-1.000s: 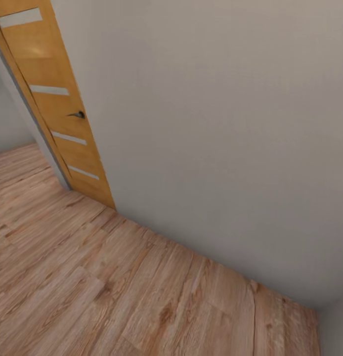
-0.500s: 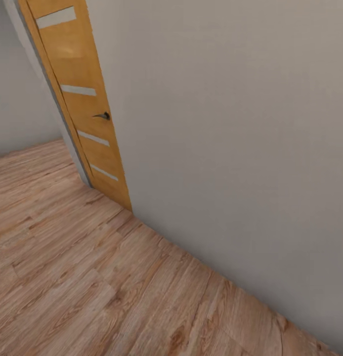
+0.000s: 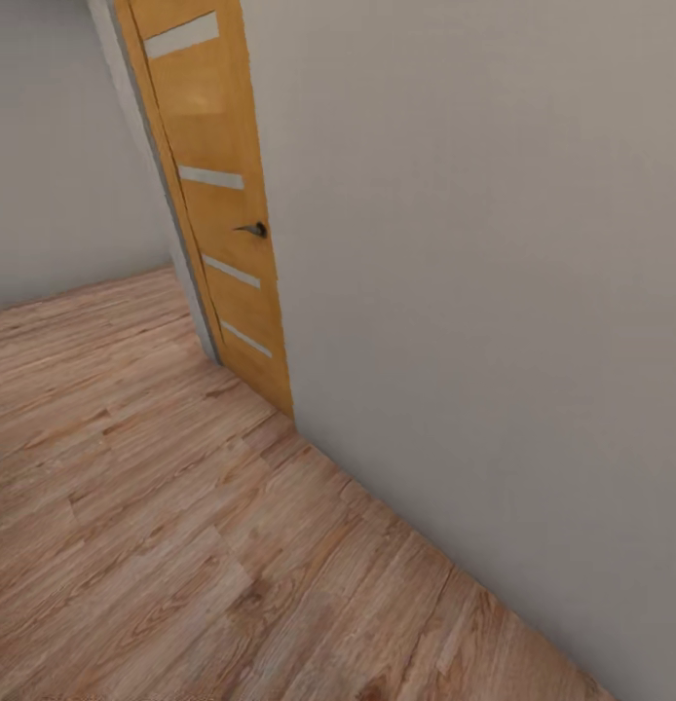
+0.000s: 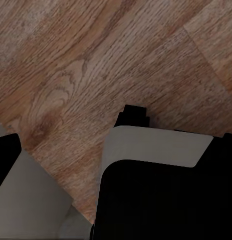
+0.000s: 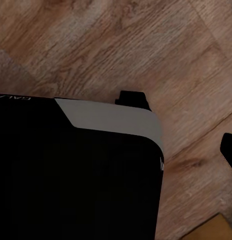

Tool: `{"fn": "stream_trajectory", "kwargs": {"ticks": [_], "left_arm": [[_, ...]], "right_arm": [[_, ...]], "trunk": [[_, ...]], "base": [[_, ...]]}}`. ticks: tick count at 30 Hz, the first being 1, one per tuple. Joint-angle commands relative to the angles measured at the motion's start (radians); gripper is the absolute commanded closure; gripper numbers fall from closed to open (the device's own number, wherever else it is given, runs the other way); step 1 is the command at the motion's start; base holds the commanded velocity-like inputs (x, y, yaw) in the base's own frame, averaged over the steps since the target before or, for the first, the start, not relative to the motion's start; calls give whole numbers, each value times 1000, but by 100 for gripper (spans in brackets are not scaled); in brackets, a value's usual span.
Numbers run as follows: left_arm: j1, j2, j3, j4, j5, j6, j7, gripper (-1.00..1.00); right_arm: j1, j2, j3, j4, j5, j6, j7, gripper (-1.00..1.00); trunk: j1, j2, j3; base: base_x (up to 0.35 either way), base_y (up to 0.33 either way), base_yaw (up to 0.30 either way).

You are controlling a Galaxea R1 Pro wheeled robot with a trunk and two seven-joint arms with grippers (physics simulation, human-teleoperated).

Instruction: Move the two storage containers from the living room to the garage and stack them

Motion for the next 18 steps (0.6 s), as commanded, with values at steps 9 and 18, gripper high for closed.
{"fn": "stream_trajectory", "kwargs": {"ticks": [9,18], "left_arm": [[-1,0,0,0,10,3,3,-100],[-1,1,0,0,10,3,3,-100]], "right_arm": [[-1,1,8,3,-9,-5,-1,-100],[-1,1,8,3,-9,-5,-1,-100]], "trunk": [[0,0,-1],[0,0,-1]], "base": [[2,0,270],[0,0,270]]}}
